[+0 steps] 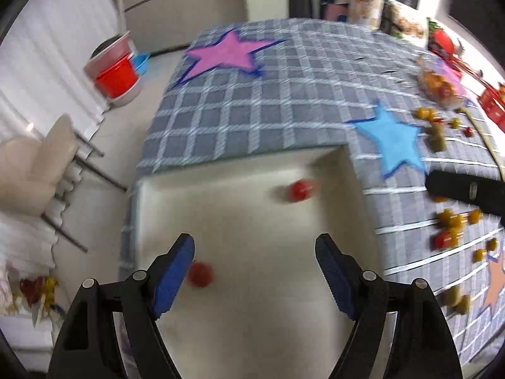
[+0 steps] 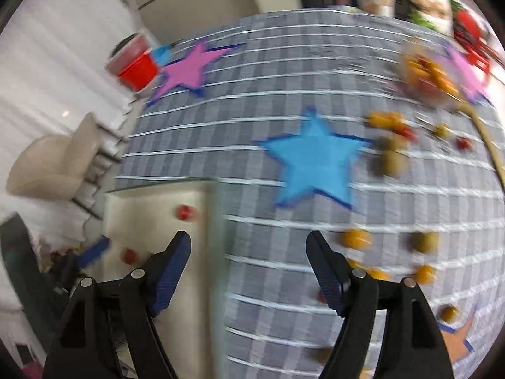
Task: Organize fruits
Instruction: 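Open both tools to drop the red cherry tomatoes into the white tray, then grasp a yellow cherry tomato with the left tool while the right tool grasps another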
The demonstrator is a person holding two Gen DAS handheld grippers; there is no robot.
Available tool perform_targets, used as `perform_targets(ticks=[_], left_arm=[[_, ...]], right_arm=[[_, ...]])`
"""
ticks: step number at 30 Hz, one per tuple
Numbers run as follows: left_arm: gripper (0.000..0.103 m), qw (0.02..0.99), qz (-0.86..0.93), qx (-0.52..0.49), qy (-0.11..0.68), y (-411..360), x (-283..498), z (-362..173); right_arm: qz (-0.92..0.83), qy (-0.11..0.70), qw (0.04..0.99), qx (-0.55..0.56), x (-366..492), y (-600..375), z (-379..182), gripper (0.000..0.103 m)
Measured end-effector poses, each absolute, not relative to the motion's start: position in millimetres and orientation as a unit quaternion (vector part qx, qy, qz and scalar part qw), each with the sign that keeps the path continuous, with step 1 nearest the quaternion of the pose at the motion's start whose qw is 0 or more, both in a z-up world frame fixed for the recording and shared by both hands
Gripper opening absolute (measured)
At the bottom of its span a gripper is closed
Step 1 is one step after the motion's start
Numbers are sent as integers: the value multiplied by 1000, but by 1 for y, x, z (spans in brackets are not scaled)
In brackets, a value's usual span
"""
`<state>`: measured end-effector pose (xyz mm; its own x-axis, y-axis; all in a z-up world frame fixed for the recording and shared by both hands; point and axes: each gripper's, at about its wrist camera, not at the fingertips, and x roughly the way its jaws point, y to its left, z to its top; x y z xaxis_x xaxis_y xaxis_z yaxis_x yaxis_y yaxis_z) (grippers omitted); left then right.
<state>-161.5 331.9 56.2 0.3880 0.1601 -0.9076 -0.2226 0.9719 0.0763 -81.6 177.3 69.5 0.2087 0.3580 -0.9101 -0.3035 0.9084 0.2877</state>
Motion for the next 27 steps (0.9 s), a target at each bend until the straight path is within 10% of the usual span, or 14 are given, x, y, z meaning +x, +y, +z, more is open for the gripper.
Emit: perform_targets(ticks=[27], left_arm=[[80,806,27,1,591,169,-58,9]], right_arm=[[46,629,773,66,-103,-34,14,72]])
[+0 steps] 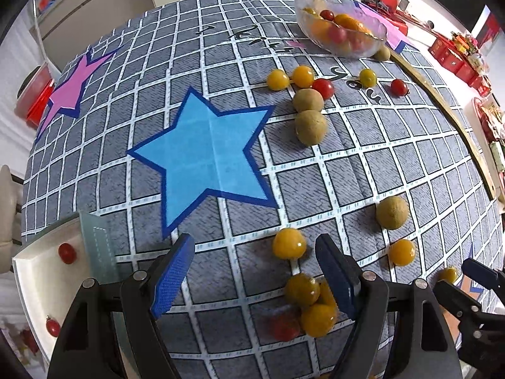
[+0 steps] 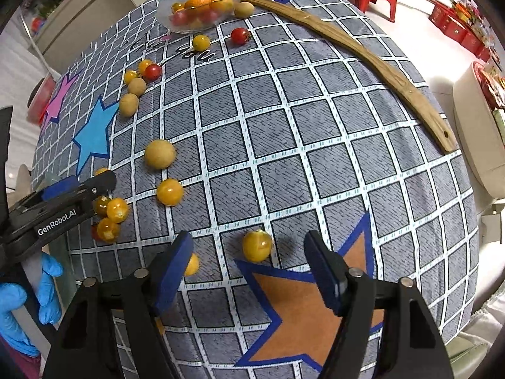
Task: Organize fruits
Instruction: 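Grasp a yellow cherry tomato with the left tool while the right tool grasps another, then carry both held yellow cherry tomatoes over the white tray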
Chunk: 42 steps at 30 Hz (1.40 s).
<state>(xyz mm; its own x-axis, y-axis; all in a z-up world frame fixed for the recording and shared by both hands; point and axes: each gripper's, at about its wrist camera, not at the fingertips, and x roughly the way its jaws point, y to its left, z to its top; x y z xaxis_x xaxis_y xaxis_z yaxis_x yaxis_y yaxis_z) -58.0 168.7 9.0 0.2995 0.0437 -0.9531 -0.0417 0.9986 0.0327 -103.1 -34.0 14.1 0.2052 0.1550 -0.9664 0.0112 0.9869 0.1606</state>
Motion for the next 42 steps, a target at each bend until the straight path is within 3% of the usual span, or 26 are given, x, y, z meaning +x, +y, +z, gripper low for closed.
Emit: perform_targets(ticks=[3,9,12,15,17,19,30,42], left_arm=[[80,803,26,6,595,165,-55,6],[73,805,24,9,593,157,-54,4],[61,805,3,6,593,152,-50,3],[49,806,-1,8,592,149,-53,5],[31,809,-4,8,588,147,-55,8],[21,810,-6,8,586,149,-57,9],[21,816,-24,-30,577,174,-80,33],[21,825,9,-58,563,225,-111,51]], right_arm=[[45,634,770,57,-101,-32,8,60],[38,631,775,29,-100,-17,4,56],[37,631,775,11,-98,-16,4,51],[34,629,776,-9,-98,-11,4,36],[30,627,778,-16,-103,-9,4,26],[32,627,778,-15,-105,-9,5,22],[74,625,774,72,-116,-29,15,22],[109,618,776,62,-97,1,35,22]])
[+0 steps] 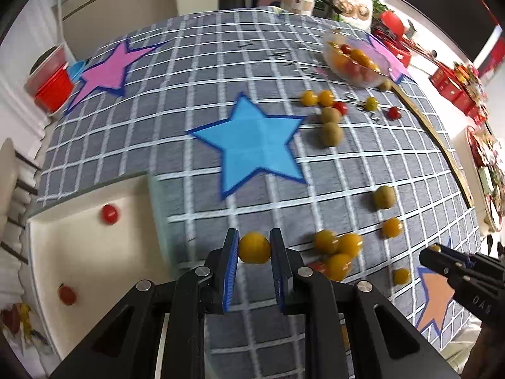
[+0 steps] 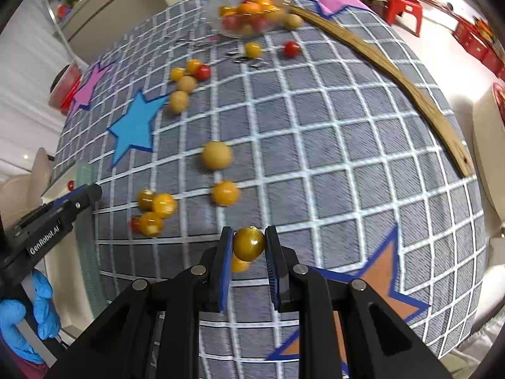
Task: Organize fruits
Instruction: 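Carry both held yellow cherry tomatoes over the white tray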
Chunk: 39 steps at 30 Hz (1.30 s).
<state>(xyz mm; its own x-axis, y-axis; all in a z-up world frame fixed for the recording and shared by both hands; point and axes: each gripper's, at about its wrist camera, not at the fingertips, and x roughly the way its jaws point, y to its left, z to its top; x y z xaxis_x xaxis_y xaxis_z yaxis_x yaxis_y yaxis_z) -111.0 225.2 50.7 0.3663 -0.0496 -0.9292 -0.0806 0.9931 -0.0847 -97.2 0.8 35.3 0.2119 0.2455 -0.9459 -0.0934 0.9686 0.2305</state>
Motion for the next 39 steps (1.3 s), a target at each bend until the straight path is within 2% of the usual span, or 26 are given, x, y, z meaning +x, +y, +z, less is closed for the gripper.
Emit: perform_targets(ticks=[23,39], left_arm=[[21,804,144,-122,564,366,-211,36],[21,792,181,-119,571,389,-236,12]], right_arm=[[268,602,752,-19,-117,197,58,22],[297,622,722,-68,-121,277,21,22]])
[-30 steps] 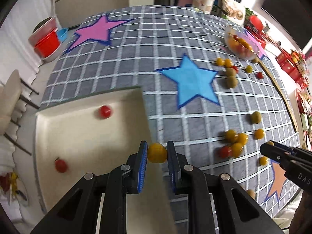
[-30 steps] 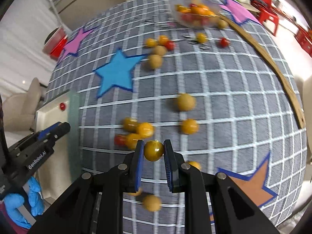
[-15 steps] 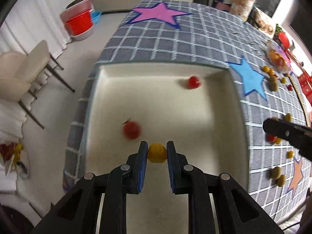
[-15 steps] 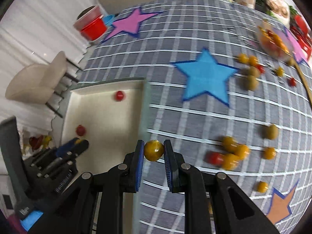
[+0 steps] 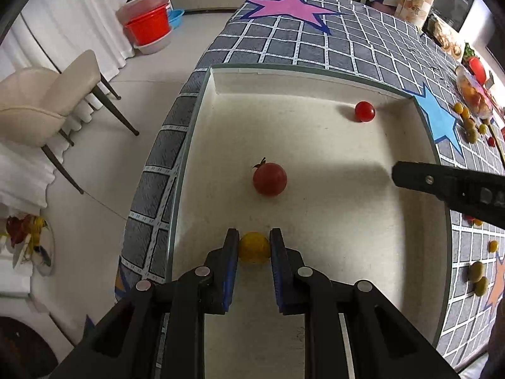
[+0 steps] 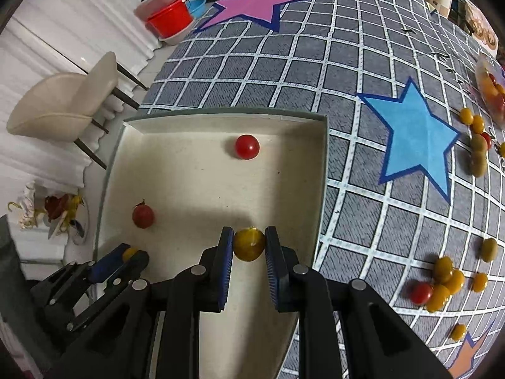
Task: Organize fruits
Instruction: 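Carry both held yellow cherry tomatoes over the white tray, then open both tools to release the yellow tomatoes into the tray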
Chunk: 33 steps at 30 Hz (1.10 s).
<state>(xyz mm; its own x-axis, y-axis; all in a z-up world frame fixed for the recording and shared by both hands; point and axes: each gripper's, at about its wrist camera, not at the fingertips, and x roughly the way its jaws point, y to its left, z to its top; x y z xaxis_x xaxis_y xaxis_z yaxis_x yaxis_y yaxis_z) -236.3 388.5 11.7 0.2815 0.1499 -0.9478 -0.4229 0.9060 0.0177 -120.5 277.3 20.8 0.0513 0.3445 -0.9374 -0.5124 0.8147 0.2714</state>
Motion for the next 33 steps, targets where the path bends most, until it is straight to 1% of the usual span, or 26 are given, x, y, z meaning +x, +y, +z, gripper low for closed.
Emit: perform_targets(ticks=[10,12,13,14,15,16,17,18,19,20,22,28,33], left_arm=[[22,799,177,-76,570,376,-234,13],[24,799,177,-72,571,377,-235,14],[40,799,179,-69,570,377,-235,14],[69,799,183,-64,569,377,-235,15],[76,802,186,-62,564,377,-237,17],[76,806,188,-60,558,377,-238,19],[76,807,185,-58,557,377,-238,20],[76,805,183,-56,561,377,-237,19],[76,803,182,-56,565,377,-237,18],[76,800,180,-58,569,377,-237,17],[76,799,177,-59,571,376,-236,18],[76,803,163,-44,572,363,-228,27],[76,813,144,-28,563,342,-208,40]], right_arm=[[292,621,722,-88,-123,292,9,22],[293,623,721,-85,-123,293,8,23],[292,623,720,-84,-123,294,8,23],[294,624,719,-83,-122,295,7,24],[297,626,717,-80,-122,296,7,28],[300,627,715,-78,-121,296,7,37],[301,627,714,-77,-120,296,7,44],[301,628,714,-75,-120,296,8,57],[305,625,715,-71,-119,295,10,63],[312,624,713,-65,-119,294,12,67],[324,623,710,-51,-118,292,19,80],[318,600,734,-19,-111,268,50,80],[273,592,758,-4,-103,213,64,80]])
